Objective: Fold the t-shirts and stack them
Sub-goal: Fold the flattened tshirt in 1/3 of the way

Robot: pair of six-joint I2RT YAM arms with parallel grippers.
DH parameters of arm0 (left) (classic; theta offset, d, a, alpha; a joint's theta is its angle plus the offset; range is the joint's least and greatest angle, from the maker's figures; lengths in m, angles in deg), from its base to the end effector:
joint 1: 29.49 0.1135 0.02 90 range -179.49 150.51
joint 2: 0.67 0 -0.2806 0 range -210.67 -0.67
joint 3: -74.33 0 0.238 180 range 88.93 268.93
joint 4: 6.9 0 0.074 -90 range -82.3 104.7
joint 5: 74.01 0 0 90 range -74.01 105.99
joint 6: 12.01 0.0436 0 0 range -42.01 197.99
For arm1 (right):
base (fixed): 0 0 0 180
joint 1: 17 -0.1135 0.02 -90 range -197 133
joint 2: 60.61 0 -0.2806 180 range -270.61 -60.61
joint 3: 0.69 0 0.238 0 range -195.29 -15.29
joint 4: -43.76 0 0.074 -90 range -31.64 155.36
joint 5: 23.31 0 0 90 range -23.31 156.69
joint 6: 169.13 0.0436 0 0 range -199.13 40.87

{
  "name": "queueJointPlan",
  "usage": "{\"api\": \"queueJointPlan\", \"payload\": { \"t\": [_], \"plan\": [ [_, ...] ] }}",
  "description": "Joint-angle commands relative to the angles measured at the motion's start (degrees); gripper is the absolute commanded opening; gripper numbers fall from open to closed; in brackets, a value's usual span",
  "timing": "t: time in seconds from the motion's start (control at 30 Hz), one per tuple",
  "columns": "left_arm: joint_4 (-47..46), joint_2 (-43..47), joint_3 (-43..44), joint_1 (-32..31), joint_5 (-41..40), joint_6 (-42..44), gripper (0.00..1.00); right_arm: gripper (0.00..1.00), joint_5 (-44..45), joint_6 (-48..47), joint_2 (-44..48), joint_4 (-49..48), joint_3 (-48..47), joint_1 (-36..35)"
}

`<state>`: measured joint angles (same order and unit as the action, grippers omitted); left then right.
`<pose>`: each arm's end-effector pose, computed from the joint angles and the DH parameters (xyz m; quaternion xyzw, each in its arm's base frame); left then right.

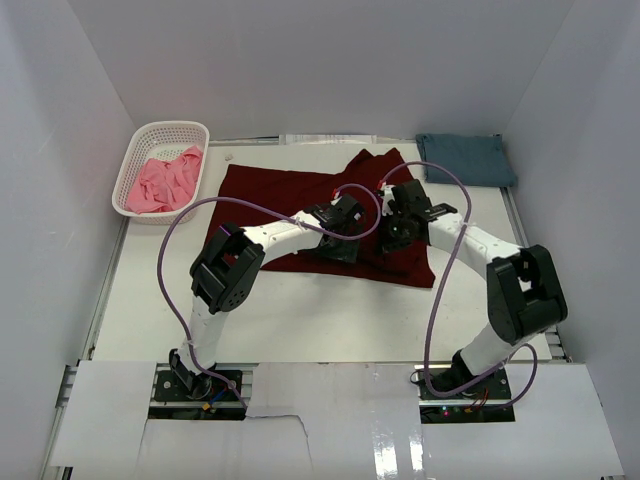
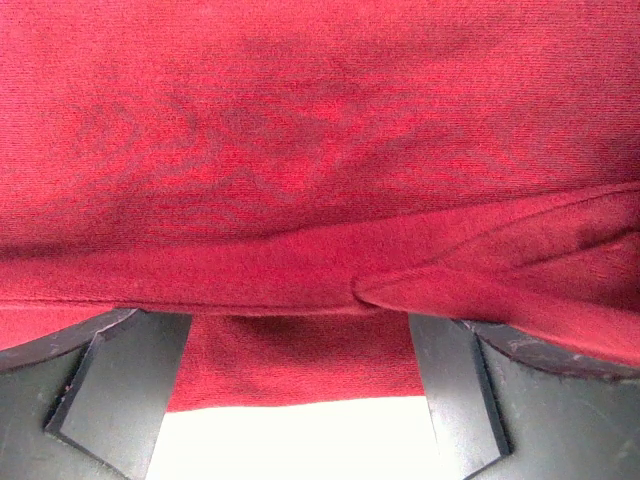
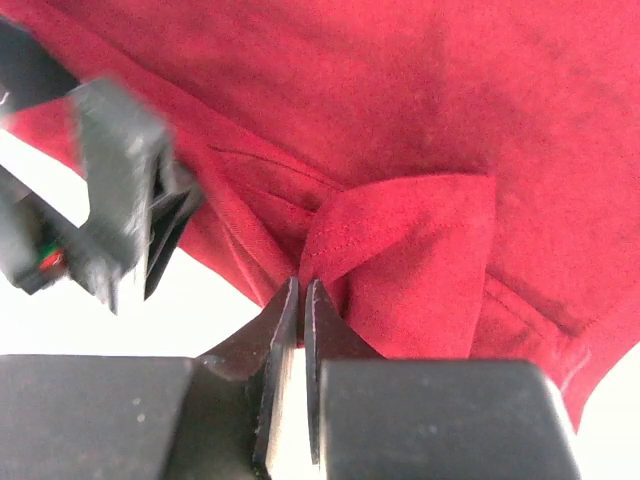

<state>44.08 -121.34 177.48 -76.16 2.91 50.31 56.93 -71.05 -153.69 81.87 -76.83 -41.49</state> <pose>0.3041 -0.3080 0.1748 0.1401 0.9662 -0.0228 0.2153 0.2970 0.1434 0.2285 -0.1609 0.9370 0.1618 0.2644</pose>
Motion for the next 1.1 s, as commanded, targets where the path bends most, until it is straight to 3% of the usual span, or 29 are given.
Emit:
{"api": "queueJointPlan", "payload": {
  "t": [0.0,0.07,0.23,0.4,0.73,0.97,1.07],
  "plan": [
    [4.93,-7.22,-4.62,-1.49,7.02,-1.67,0.98,0.08,0.96,-0.87,6.76,-7.75,5.62,0.14],
    [4.93,-7.39,-4.62,-1.49,7.28,-1.67,0.98,0.08,0.63,-0.87,10.62,-12.5,11.49,0.14],
    [4.66,-7.4,-4.71,-1.49,7.89,-1.67,0.98,0.08,-0.7,-1.65,14.07,-36.83,24.17,0.14],
    [4.58,-7.04,-4.97,-1.49,8.25,-1.67,0.98,0.08,0.36,-2.01,7.49,-38.36,20.07,0.23],
    [4.22,-5.73,-6.11,-1.58,8.25,-1.76,0.98,0.1,2.9,-3.06,-0.87,-53.99,14.27,0.23],
    [3.87,-5.55,-6.64,-1.49,8.51,-1.76,0.98,0.12,1.93,-3.16,-3.95,-64.71,15.21,0.32],
    [3.52,-5.55,-6.9,-1.49,8.69,-1.85,0.98,0.13,1.76,-3.24,-5.62,-73.84,18.72,0.32]
  ]
}}
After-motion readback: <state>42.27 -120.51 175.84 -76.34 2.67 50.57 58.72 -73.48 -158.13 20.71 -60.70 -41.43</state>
